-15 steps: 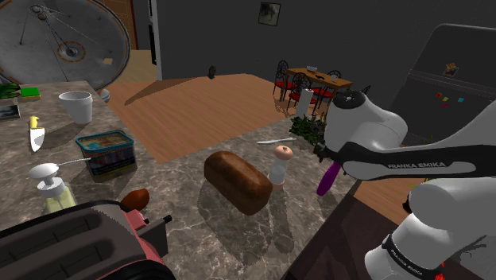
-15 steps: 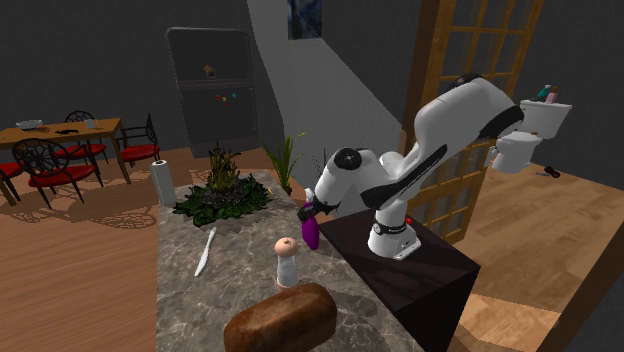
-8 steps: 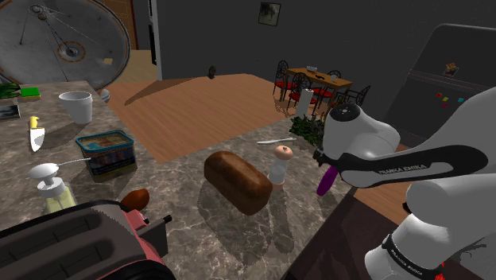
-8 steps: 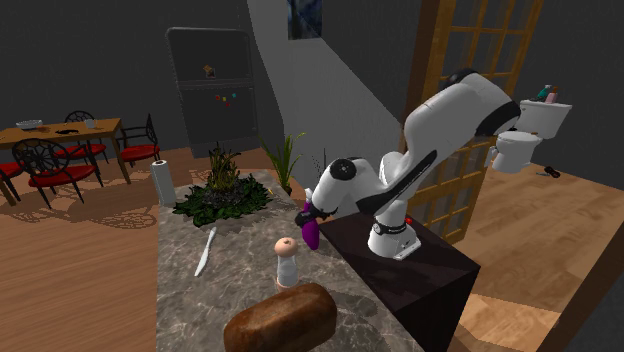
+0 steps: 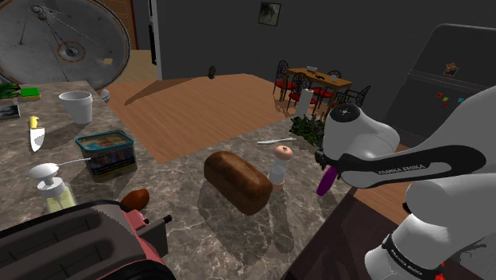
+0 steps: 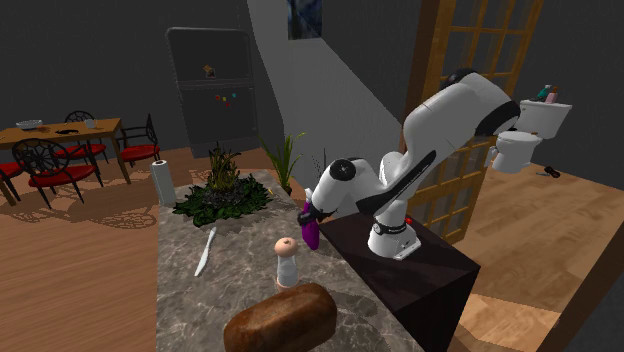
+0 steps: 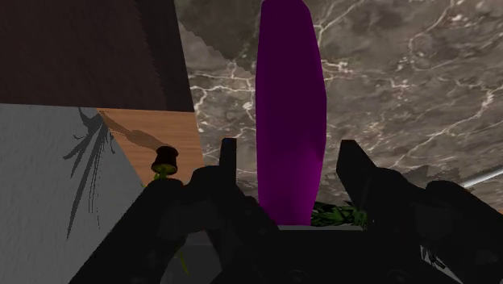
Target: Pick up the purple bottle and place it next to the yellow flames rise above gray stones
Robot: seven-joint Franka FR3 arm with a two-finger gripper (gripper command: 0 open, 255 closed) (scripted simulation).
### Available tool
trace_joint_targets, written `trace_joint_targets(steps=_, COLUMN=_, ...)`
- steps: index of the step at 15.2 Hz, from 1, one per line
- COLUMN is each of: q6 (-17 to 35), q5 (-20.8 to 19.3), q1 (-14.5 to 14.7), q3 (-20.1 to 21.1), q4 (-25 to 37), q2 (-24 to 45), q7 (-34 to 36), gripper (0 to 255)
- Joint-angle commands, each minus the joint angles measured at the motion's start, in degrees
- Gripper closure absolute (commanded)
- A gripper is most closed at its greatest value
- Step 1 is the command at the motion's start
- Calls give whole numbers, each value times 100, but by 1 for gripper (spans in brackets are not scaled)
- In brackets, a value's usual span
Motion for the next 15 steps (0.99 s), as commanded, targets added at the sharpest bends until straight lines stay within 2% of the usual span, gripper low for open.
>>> trace_joint_targets(steps=1, q6=0, q5=0, q1=0, q3=0, q4=0, q2=0, q7=0, gripper=255)
trace_joint_targets(steps=9, q6=1, q5=-1, q1=-1, q3=0, q4=0, q2=1, q7=0, gripper=255)
trace_joint_targets(steps=15, q6=-641, q5=75, q1=297, q3=-434, q4=171, q2=-473, q7=-366, gripper=255)
